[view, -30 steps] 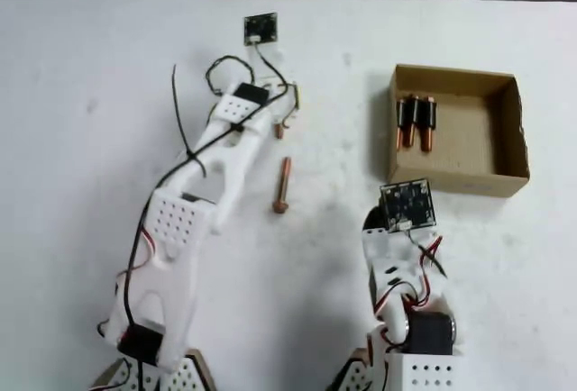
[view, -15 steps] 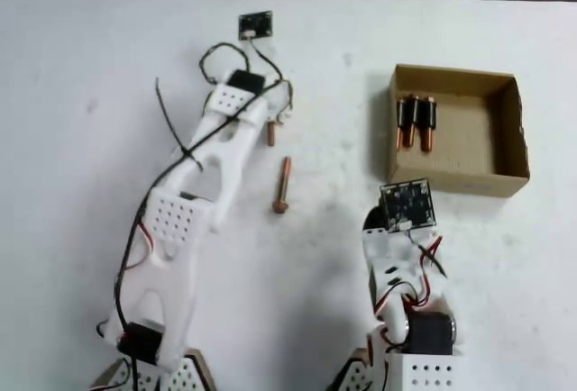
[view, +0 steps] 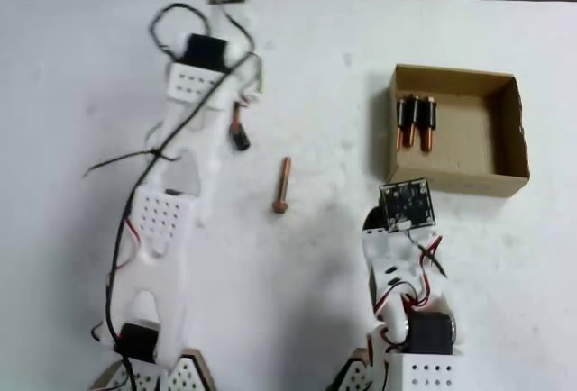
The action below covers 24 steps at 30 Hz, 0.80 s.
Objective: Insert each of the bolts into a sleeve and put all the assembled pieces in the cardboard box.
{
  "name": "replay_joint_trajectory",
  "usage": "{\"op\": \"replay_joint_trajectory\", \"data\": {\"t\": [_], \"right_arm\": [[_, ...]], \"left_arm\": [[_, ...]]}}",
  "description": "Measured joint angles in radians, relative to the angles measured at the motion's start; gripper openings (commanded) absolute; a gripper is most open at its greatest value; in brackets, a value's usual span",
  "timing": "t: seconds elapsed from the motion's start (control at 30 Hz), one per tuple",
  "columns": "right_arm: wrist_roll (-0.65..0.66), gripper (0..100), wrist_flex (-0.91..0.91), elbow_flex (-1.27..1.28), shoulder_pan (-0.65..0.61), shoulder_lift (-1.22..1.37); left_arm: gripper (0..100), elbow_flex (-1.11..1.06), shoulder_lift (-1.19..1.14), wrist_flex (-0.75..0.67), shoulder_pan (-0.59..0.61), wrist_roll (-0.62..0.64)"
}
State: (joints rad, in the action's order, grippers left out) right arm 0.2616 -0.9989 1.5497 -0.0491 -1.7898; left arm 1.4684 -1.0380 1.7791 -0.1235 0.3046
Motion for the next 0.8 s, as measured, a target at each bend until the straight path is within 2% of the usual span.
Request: {"op": "replay_joint_trajectory", "data": {"t": [0.17, 0.43, 0.8], "right_arm": [[0.000, 1.7, 0.000, 0.000, 0.000, 0.000], [0.000, 1.7, 0.000, 0.000, 0.000, 0.000], [0.000, 1.7, 0.000, 0.000, 0.000, 0.000]], "left_arm": [[2, 0.015, 0.000, 0.009, 0.095, -0.057], [2, -0.003, 0.035, 0.009, 0.103, -0.117], [2, -0.440, 0.407, 0.009, 0.104, -0.117]]}}
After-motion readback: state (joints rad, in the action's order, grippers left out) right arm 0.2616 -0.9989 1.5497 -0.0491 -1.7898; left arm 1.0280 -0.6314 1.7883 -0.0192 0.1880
